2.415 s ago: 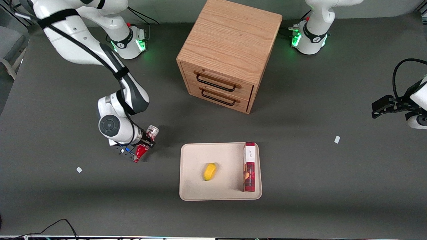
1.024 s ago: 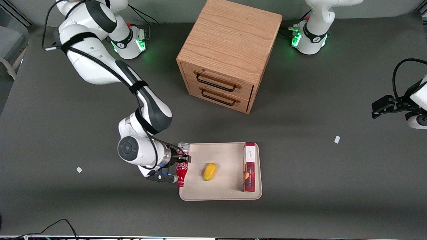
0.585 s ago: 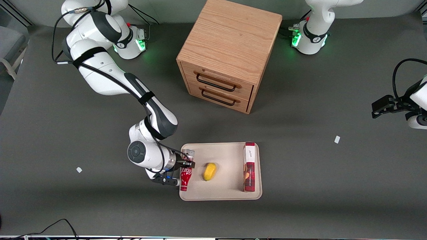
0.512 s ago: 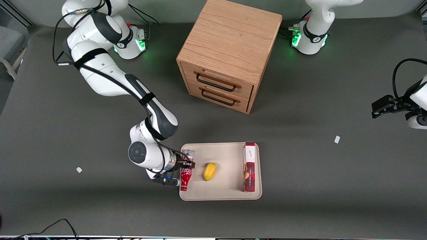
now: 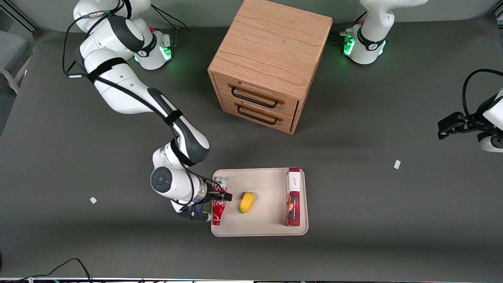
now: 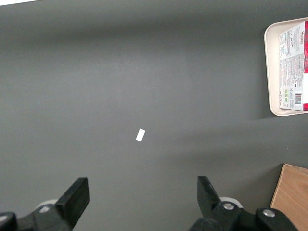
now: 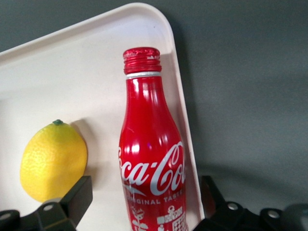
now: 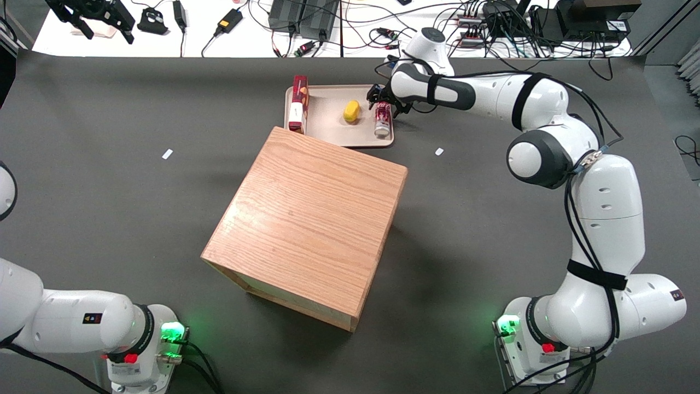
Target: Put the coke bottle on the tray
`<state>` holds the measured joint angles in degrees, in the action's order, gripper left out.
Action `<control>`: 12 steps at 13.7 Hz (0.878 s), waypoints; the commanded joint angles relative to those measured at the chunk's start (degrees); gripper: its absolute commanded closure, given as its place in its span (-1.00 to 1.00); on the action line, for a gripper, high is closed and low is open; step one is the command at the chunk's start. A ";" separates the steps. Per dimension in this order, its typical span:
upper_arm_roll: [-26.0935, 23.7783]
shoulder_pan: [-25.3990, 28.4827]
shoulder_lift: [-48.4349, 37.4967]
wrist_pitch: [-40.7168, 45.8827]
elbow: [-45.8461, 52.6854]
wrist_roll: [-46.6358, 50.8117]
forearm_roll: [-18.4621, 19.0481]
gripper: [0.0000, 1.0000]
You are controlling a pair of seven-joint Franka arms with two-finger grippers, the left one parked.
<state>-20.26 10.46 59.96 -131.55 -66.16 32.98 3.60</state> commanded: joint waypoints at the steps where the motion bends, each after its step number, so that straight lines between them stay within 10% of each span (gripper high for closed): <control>1: 0.04 0.26 -1.67 1.28 0.86 1.82 1.49 -1.00; 12: 7.94 -5.97 -41.39 51.61 0.06 -2.71 0.44 -1.00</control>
<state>-15.12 5.38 24.36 -84.60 -62.32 33.16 4.43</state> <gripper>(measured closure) 0.000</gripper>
